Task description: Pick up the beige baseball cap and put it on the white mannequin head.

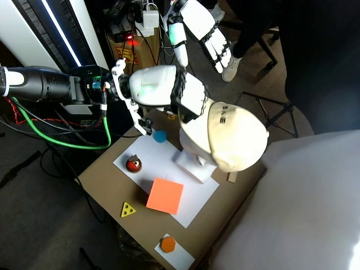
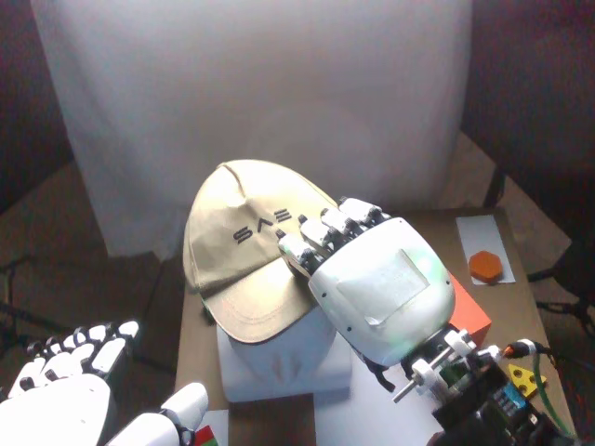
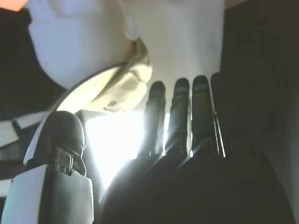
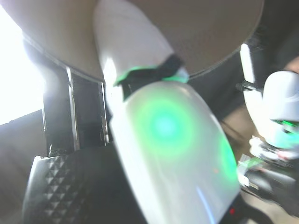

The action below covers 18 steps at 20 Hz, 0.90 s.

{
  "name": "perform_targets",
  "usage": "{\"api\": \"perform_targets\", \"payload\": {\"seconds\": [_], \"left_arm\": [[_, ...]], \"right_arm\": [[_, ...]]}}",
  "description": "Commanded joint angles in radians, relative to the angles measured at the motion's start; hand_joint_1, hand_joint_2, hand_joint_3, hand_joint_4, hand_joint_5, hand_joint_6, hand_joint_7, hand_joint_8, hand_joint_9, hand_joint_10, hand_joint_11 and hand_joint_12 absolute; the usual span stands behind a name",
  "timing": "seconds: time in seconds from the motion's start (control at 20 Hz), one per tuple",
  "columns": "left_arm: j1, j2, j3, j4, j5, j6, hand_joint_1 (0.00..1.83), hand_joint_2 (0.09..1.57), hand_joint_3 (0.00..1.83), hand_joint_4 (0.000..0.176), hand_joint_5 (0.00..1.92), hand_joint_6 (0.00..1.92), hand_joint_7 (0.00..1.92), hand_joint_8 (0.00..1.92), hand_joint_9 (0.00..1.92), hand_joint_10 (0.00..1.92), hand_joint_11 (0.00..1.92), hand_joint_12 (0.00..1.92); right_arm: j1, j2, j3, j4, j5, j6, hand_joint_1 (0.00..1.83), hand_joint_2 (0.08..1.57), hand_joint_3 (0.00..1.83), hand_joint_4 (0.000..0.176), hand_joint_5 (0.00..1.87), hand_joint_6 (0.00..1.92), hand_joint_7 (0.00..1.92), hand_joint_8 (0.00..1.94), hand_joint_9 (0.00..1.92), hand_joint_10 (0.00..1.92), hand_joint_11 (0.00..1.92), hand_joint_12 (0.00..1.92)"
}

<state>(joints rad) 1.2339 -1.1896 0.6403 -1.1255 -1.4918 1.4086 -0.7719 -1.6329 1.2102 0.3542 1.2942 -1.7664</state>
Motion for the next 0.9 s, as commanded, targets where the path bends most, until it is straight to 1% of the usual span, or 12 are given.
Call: {"api": "perform_targets", "payload": {"seconds": [0.0,0.15,0.2,0.25,0.35,0.4,0.45,0.6,0.65,0.7,0.85], "left_arm": [[-0.008,0.007,0.008,0.062,-0.084,-0.007,0.0,1.14,0.0,0.063,0.11,0.0,0.08,0.0,0.06,0.0,0.0,0.27],[-0.017,0.011,0.031,0.093,-0.042,-0.011,0.0,1.14,0.0,0.063,0.12,0.0,0.08,0.0,0.06,0.0,0.0,0.25],[-0.021,0.011,0.038,0.095,-0.038,-0.01,0.0,1.14,0.0,0.064,0.12,0.0,0.08,0.0,0.06,0.0,0.0,0.25],[-0.026,0.01,0.044,0.096,-0.029,-0.009,0.0,1.14,0.0,0.063,0.12,0.0,0.08,0.0,0.06,0.0,0.0,0.25],[-0.036,0.006,0.058,0.097,-0.019,-0.008,0.0,1.14,0.0,0.063,0.12,0.0,0.08,0.0,0.06,0.0,0.0,0.25],[-0.043,0.002,0.066,0.097,-0.019,-0.008,0.0,1.14,0.0,0.063,0.11,0.0,0.08,0.0,0.06,0.0,0.0,0.25],[-0.05,-0.003,0.075,0.099,-0.018,-0.008,0.0,1.14,0.0,0.063,0.11,0.0,0.08,0.0,0.06,0.0,0.0,0.27],[-0.068,-0.013,0.088,0.113,-0.004,-0.007,0.0,1.14,0.0,0.064,0.11,0.0,0.08,0.0,0.07,0.0,0.0,0.29],[-0.074,-0.017,0.091,0.116,0.002,-0.006,0.0,1.14,0.0,0.064,0.11,0.0,0.08,0.0,0.07,0.0,0.0,0.29],[-0.079,-0.02,0.092,0.117,0.007,-0.004,0.0,1.14,0.0,0.063,0.11,0.0,0.08,0.0,0.07,0.0,0.0,0.29],[-0.098,-0.04,0.093,0.117,0.011,0.019,0.0,1.14,0.0,0.063,0.11,0.0,0.08,0.0,0.07,0.0,0.0,0.29]], "right_arm": [[-0.004,0.003,-0.003,-0.035,0.082,-0.012,1.48,1.14,0.0,0.0,0.84,1.02,0.85,1.09,0.86,1.25,0.83,1.65],[-0.024,0.003,-0.021,-0.032,0.057,-0.015,1.48,1.14,0.0,0.0,0.85,1.02,0.85,1.09,0.86,1.25,0.83,1.64],[-0.031,0.003,-0.032,-0.023,0.056,-0.021,1.39,1.15,0.0,0.0,0.86,1.07,0.86,1.12,0.89,1.33,0.83,1.49],[-0.038,0.003,-0.042,-0.009,0.054,-0.028,1.37,1.15,0.0,0.0,0.86,1.08,0.86,1.13,0.89,1.35,0.83,1.45],[-0.048,0.003,-0.065,0.026,0.051,-0.042,1.37,1.15,0.0,0.0,0.86,1.08,0.86,1.13,0.89,1.35,0.83,1.45],[-0.05,0.003,-0.075,0.054,0.053,-0.046,1.46,1.14,0.0,0.0,0.85,1.02,0.85,1.09,0.88,1.25,0.84,1.6],[-0.05,0.004,-0.081,0.083,0.057,-0.049,1.48,1.14,0.0,0.0,0.85,1.01,0.85,1.09,0.88,1.23,0.84,1.63],[-0.057,0.004,-0.085,0.135,0.052,-0.056,1.48,1.14,0.0,0.0,0.86,1.01,0.85,1.08,0.87,1.23,0.84,1.64],[-0.063,0.004,-0.085,0.136,0.044,-0.057,1.39,1.15,0.0,0.0,0.87,1.06,0.86,1.11,0.89,1.32,0.83,1.49],[-0.067,0.004,-0.085,0.138,0.032,-0.065,1.46,1.14,0.0,0.0,0.86,1.02,0.85,1.08,0.88,1.25,0.84,1.6],[-0.081,0.004,-0.082,0.139,0.021,-0.075,1.48,1.14,0.0,0.0,0.85,0.99,0.86,1.08,0.88,1.22,0.84,1.64]]}}
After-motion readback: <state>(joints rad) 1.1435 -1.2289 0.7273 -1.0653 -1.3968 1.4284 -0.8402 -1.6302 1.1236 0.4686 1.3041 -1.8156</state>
